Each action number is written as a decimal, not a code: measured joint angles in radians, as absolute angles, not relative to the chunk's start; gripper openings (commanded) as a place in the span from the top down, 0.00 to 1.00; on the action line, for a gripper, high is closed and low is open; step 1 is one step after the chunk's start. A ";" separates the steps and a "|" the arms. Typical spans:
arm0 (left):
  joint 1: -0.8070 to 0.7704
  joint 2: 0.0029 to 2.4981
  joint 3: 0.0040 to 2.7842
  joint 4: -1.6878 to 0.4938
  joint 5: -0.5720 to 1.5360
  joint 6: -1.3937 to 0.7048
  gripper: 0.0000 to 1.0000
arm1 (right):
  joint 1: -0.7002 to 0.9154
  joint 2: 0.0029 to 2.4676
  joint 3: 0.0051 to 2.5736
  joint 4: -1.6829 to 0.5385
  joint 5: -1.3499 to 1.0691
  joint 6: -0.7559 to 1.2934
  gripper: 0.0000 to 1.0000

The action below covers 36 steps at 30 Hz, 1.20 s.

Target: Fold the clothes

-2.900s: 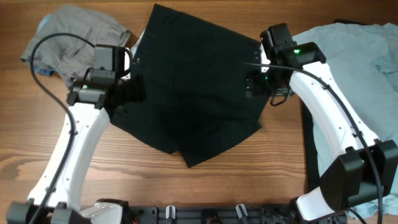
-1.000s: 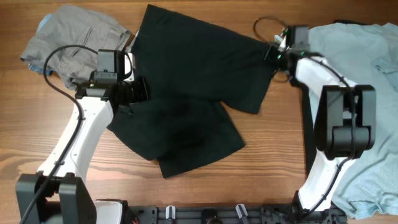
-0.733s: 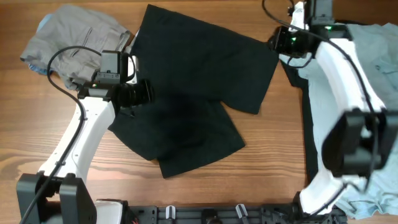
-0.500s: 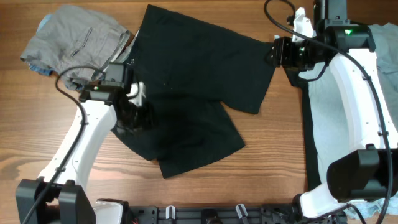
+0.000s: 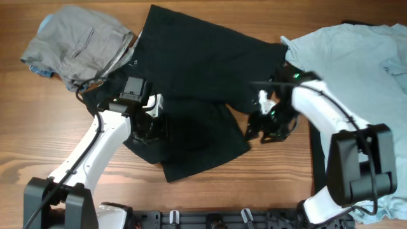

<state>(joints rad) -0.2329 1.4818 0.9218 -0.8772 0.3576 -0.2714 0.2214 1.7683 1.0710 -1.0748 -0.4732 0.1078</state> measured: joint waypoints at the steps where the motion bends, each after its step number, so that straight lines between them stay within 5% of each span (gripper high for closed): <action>1: -0.233 1.481 0.922 -0.862 0.358 -0.271 0.37 | 0.244 1.769 1.049 -1.035 -0.478 0.112 0.35; 5: -0.233 1.480 0.924 -0.812 0.357 -0.271 0.36 | 0.353 1.769 0.956 -0.864 -0.430 0.207 0.38; 9: -0.233 1.479 0.925 -0.797 0.349 -0.272 0.35 | 0.377 1.754 0.926 -0.751 -0.384 0.296 0.94; 13: -0.233 1.479 0.925 -0.767 0.318 -0.272 0.34 | 0.371 1.754 0.923 -0.758 -0.339 0.322 0.96; 17: -0.233 1.479 0.926 -0.693 0.291 -0.271 0.31 | 0.301 1.754 0.961 -0.841 -0.195 0.368 0.96; 18: -0.233 1.479 0.926 -0.666 0.282 -0.271 0.30 | 0.271 1.754 0.971 -0.841 -0.161 0.379 0.78; 19: -0.233 1.479 0.927 -0.638 0.275 -0.271 0.30 | 0.222 1.755 0.990 -0.826 -0.123 0.389 0.41; 20: -0.233 1.479 0.927 -0.609 0.266 -0.271 0.27 | 0.168 1.755 1.013 -0.796 -0.094 0.392 0.34; 23: -0.233 1.479 0.928 -0.547 0.234 -0.273 0.23 | 0.056 1.757 1.102 -0.774 -0.093 0.343 0.32; 28: -0.233 1.479 0.929 -0.547 0.161 -0.271 0.21 | 0.012 1.755 1.252 -1.041 -0.223 0.255 0.32; 36: -0.233 1.479 0.929 -0.580 0.033 -0.272 0.22 | 0.259 1.734 1.199 -1.254 -0.390 0.209 0.32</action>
<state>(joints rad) -0.2329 1.4792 0.9287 -0.5804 0.0326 -0.2718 0.2592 1.7340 1.1988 -1.2537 -0.3897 0.2092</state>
